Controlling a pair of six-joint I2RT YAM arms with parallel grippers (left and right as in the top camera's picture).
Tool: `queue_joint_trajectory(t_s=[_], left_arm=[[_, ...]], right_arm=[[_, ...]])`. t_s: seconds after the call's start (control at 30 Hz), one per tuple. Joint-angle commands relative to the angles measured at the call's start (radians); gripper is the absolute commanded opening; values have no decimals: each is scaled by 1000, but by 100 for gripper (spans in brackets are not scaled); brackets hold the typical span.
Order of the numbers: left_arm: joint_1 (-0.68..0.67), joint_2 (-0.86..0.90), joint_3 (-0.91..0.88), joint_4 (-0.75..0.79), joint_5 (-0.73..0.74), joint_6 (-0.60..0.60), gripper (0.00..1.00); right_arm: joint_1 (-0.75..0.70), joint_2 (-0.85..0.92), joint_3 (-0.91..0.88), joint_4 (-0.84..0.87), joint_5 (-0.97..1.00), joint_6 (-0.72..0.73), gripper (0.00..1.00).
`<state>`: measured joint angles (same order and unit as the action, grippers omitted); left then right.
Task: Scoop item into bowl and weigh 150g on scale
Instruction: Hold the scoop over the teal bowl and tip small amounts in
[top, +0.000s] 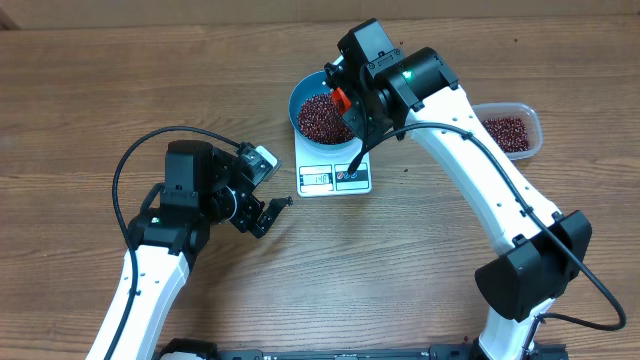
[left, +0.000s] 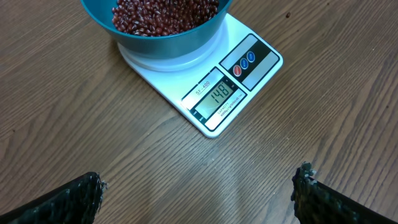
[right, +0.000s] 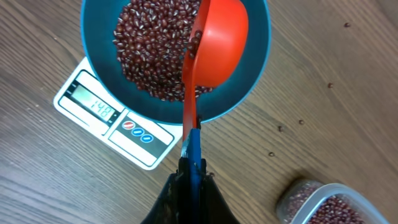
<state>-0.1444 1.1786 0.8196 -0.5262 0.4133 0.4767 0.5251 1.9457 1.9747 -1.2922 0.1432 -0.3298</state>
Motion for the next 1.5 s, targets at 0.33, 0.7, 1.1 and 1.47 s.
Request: queue_joint_trajectory(t_s=[0.33, 0.7, 1.1, 1.47], left_arm=[[0, 0, 1, 3, -3, -10, 100], [0, 0, 1, 3, -3, -10, 100], [0, 0, 1, 3, -3, -10, 100], [0, 0, 1, 3, -3, -10, 100]], right_arm=[[13, -45, 37, 20, 51, -84, 4], [13, -45, 37, 26, 35, -81, 4], [-60, -45, 37, 10, -193, -63, 4], [-89, -45, 37, 3, -228, -60, 4]])
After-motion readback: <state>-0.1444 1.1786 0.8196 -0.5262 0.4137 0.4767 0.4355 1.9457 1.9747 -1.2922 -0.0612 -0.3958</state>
